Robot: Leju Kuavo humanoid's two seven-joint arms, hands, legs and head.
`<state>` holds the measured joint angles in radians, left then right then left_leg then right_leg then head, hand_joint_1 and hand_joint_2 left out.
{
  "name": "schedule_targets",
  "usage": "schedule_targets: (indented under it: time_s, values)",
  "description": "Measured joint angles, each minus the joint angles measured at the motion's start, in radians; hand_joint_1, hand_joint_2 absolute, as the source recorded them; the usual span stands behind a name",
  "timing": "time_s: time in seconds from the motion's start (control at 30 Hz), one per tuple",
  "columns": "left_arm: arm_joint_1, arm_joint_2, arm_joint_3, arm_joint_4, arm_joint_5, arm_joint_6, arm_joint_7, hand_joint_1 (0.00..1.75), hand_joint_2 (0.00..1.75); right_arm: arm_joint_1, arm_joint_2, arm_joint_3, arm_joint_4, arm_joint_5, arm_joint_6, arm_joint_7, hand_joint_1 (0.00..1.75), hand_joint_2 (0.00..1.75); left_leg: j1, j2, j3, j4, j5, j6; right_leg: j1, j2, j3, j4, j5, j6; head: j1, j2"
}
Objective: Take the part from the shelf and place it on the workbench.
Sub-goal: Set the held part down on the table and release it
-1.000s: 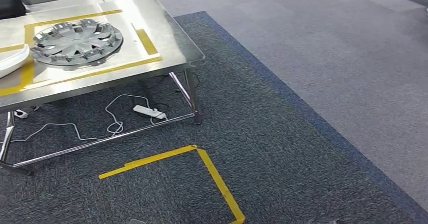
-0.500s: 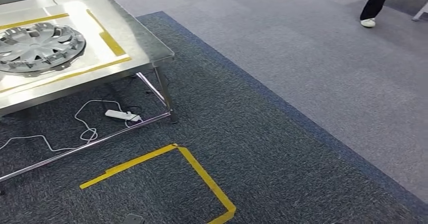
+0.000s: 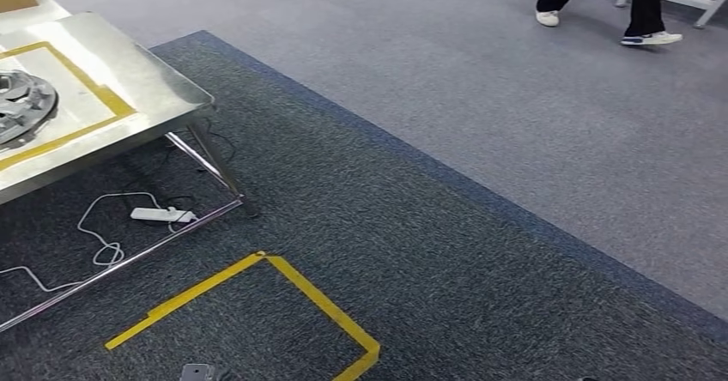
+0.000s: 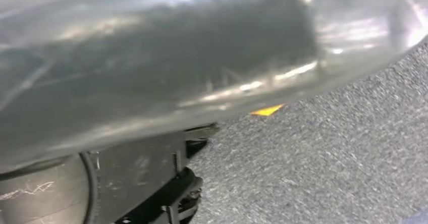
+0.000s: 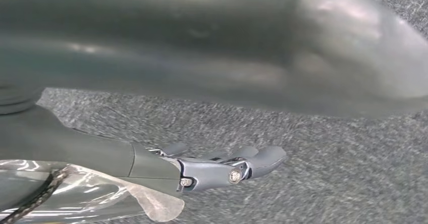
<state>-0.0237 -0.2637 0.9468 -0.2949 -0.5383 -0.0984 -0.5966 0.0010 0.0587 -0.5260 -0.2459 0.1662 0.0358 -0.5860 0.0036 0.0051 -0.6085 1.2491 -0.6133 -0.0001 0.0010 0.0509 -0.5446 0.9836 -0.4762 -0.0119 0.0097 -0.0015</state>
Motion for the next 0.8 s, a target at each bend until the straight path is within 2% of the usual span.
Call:
schedule_targets:
  time_s: [0.03, 0.1, 0.13, 0.17, 0.2, 0.23, 0.3, 0.37, 0.4, 0.43, 0.47, 0.5, 0.53, 0.57, 0.6, 0.63, 0.67, 0.73, 0.77, 0.8]
  values:
    - [0.000, 0.000, 0.003, -0.002, 0.001, -0.002, 0.000, 0.00, 0.00, 0.000, 0.000, 0.000, 0.000, 0.001, 0.001, 0.000, 0.00, 0.00, -0.002, -0.009, 0.031, -0.065, 0.041, 0.008, 0.003, 0.014, -0.001, 0.002, 0.001, 0.000, 0.000, 0.000]
    - [-0.001, 0.001, 0.011, -0.006, 0.002, -0.007, 0.000, 0.00, 0.00, -0.001, 0.000, 0.000, 0.001, 0.003, 0.002, -0.001, 0.00, 0.00, -0.004, -0.052, 0.090, -0.197, 0.098, 0.026, 0.005, 0.039, -0.005, 0.007, 0.004, 0.004, 0.002, 0.000]
    - [-0.001, 0.002, 0.014, -0.007, 0.003, -0.010, 0.000, 0.00, 0.00, -0.003, -0.001, 0.000, 0.001, 0.005, 0.003, -0.002, 0.00, 0.00, -0.005, -0.068, 0.104, -0.233, 0.106, 0.032, 0.003, 0.049, -0.011, 0.009, 0.006, 0.009, 0.003, 0.000]
    - [-0.001, 0.002, 0.018, -0.008, 0.003, -0.014, 0.000, 0.00, 0.00, -0.003, -0.001, -0.001, 0.002, 0.008, 0.003, -0.003, 0.00, 0.00, -0.007, -0.076, 0.107, -0.246, 0.104, 0.034, 0.000, 0.058, -0.018, 0.010, 0.010, 0.015, 0.003, 0.000]
    - [-0.001, 0.002, 0.021, -0.009, 0.003, -0.017, 0.000, 0.00, 0.00, -0.002, -0.002, -0.001, 0.003, 0.011, 0.004, -0.004, 0.00, 0.00, -0.008, -0.069, 0.107, -0.254, 0.107, 0.034, -0.002, 0.068, -0.025, 0.011, 0.014, 0.021, 0.002, 0.000]
    - [-0.001, 0.002, 0.024, -0.010, 0.001, -0.019, -0.001, 0.00, 0.00, 0.000, -0.004, -0.003, 0.003, 0.014, 0.004, -0.006, 0.00, 0.00, -0.006, -0.058, 0.107, -0.260, 0.110, 0.034, -0.004, 0.069, -0.033, 0.013, 0.015, 0.027, 0.001, 0.000]
    - [-0.001, 0.002, 0.028, -0.012, -0.008, -0.020, -0.003, 0.00, 0.00, 0.001, -0.006, -0.006, 0.005, 0.025, 0.005, -0.008, 0.00, 0.00, 0.000, -0.035, 0.107, -0.273, 0.121, 0.038, -0.003, 0.032, -0.058, 0.048, -0.010, 0.037, 0.006, 0.000]
    - [0.000, 0.002, 0.031, -0.013, -0.018, -0.019, -0.005, 0.00, 0.00, -0.005, -0.007, -0.007, 0.007, 0.037, 0.005, -0.009, 0.00, 0.00, 0.002, -0.007, 0.106, -0.278, 0.125, 0.041, -0.006, -0.021, -0.111, 0.156, -0.071, 0.049, 0.011, 0.000]
    - [0.002, 0.002, 0.034, -0.013, -0.022, -0.018, -0.005, 0.00, 0.00, -0.008, -0.006, -0.008, 0.007, 0.041, 0.006, -0.010, 0.00, 0.00, 0.002, 0.009, 0.105, -0.278, 0.125, 0.042, -0.010, -0.033, -0.142, 0.222, -0.100, 0.055, 0.012, 0.000]
    - [0.003, 0.002, 0.037, -0.013, -0.025, -0.017, -0.005, 0.00, 0.00, -0.009, -0.006, -0.010, 0.007, 0.045, 0.005, -0.011, 0.00, 0.00, 0.002, 0.024, 0.103, -0.278, 0.125, 0.041, -0.014, -0.040, -0.164, 0.271, -0.116, 0.061, 0.012, 0.000]
    - [0.003, 0.002, 0.040, -0.013, -0.026, -0.015, -0.005, 0.00, 0.00, -0.009, -0.007, -0.013, 0.007, 0.047, 0.004, -0.012, 0.00, 0.00, 0.003, 0.038, 0.102, -0.277, 0.124, 0.039, -0.019, -0.045, -0.168, 0.288, -0.114, 0.066, 0.012, 0.000]
    - [0.002, 0.002, 0.042, -0.013, -0.027, -0.014, -0.005, 0.00, 0.00, -0.007, -0.007, -0.017, 0.007, 0.048, 0.003, -0.012, 0.00, 0.00, 0.004, 0.051, 0.102, -0.276, 0.124, 0.037, -0.023, -0.051, -0.150, 0.263, -0.094, 0.071, 0.012, 0.000]
    - [0.001, 0.001, 0.044, -0.013, -0.028, -0.013, -0.005, 0.00, 0.00, -0.005, -0.007, -0.020, 0.007, 0.049, 0.002, -0.013, 0.00, 0.00, 0.007, 0.063, 0.102, -0.275, 0.122, 0.032, -0.028, -0.061, -0.114, 0.203, -0.063, 0.076, 0.012, 0.000]
    - [0.000, 0.000, 0.044, -0.013, -0.028, -0.012, -0.006, 0.00, 0.00, -0.005, -0.007, -0.023, 0.007, 0.050, 0.001, -0.014, 0.00, 0.00, 0.007, 0.073, 0.104, -0.272, 0.119, 0.026, -0.030, -0.084, -0.072, 0.129, -0.039, 0.080, 0.013, 0.000]
    - [-0.001, 0.000, 0.045, -0.013, -0.029, -0.011, -0.006, 0.00, 0.00, -0.007, -0.006, -0.024, 0.007, 0.050, 0.001, -0.015, 0.00, 0.00, 0.005, 0.083, 0.105, -0.268, 0.115, 0.018, -0.030, -0.101, -0.036, 0.068, -0.022, 0.077, 0.013, 0.000]
    - [-0.002, 0.000, 0.046, -0.013, -0.029, -0.011, -0.006, 0.00, 0.00, -0.009, -0.006, -0.025, 0.007, 0.050, 0.000, -0.015, 0.00, 0.00, 0.003, 0.091, 0.106, -0.264, 0.112, 0.010, -0.029, -0.113, -0.013, 0.031, -0.016, 0.071, 0.011, 0.000]
    - [-0.004, 0.001, 0.047, -0.013, -0.029, -0.010, -0.006, 0.00, 0.00, -0.010, -0.005, -0.025, 0.007, 0.050, 0.000, -0.015, 0.00, 0.00, 0.000, 0.098, 0.108, -0.262, 0.111, 0.002, -0.026, -0.117, -0.007, 0.018, -0.017, 0.063, 0.009, 0.000]
    - [-0.006, 0.000, 0.049, -0.013, -0.029, -0.010, -0.006, 0.00, 0.00, -0.008, -0.005, -0.027, 0.008, 0.050, 0.000, -0.016, 0.00, 0.00, 0.002, 0.109, 0.110, -0.261, 0.109, -0.009, -0.024, -0.096, -0.011, 0.021, -0.014, 0.042, 0.005, 0.000]
    - [-0.007, 0.000, 0.050, -0.013, -0.029, -0.010, -0.006, 0.00, 0.00, -0.006, -0.005, -0.027, 0.009, 0.050, 0.000, -0.016, 0.00, 0.00, 0.005, 0.098, 0.109, -0.255, 0.101, -0.014, -0.024, -0.088, -0.013, 0.021, -0.011, 0.035, 0.004, 0.000]
    - [-0.007, 0.000, 0.051, -0.013, -0.029, -0.010, -0.006, 0.00, 0.00, -0.005, -0.005, -0.028, 0.009, 0.050, 0.000, -0.016, 0.00, 0.00, 0.007, 0.077, 0.101, -0.234, 0.082, -0.018, -0.023, -0.079, -0.015, 0.020, -0.009, 0.028, 0.002, 0.000]
